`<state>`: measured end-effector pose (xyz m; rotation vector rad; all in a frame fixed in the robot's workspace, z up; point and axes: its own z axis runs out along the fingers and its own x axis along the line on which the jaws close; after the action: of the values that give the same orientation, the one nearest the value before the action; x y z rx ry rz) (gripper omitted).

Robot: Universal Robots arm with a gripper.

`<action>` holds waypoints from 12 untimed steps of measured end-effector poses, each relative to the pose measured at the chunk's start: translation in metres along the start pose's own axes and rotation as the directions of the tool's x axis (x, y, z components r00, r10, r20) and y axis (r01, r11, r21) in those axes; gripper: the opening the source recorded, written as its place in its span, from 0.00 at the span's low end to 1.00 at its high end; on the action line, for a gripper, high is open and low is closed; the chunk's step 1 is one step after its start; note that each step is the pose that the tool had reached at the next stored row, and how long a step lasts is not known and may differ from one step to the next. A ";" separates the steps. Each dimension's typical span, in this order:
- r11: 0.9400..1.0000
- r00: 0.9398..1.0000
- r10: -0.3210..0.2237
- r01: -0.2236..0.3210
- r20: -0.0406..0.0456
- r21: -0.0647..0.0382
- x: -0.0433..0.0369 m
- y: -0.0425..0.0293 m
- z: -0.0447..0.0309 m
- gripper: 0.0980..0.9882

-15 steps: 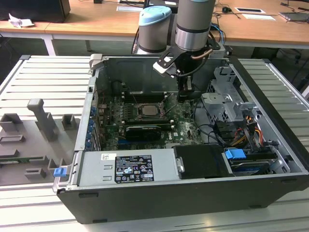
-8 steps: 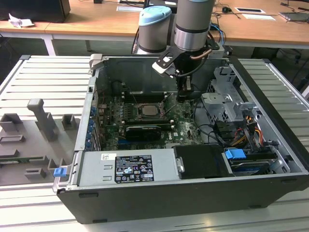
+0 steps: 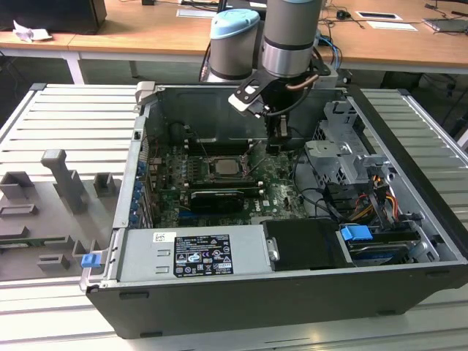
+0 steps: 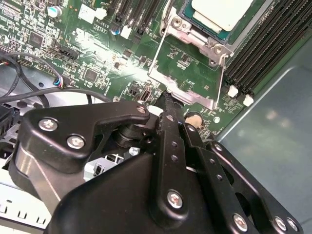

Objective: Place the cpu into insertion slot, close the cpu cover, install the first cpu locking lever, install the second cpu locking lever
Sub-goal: 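Close the cpu cover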

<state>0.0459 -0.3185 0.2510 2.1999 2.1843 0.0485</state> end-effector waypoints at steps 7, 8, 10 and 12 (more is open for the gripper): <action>1.000 1.000 0.000 0.000 0.000 0.000 0.0000 -0.0034 -0.0002 0.01; 1.000 1.000 0.000 0.000 0.000 0.000 0.0000 -0.0036 -0.0002 0.01; 1.000 1.000 0.000 0.000 0.000 0.000 0.0000 -0.0049 -0.0002 0.01; 1.000 1.000 0.000 0.000 0.000 0.000 0.0000 -0.0055 -0.0003 0.01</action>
<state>0.0404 -0.3185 0.2510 2.2000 2.1842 0.0484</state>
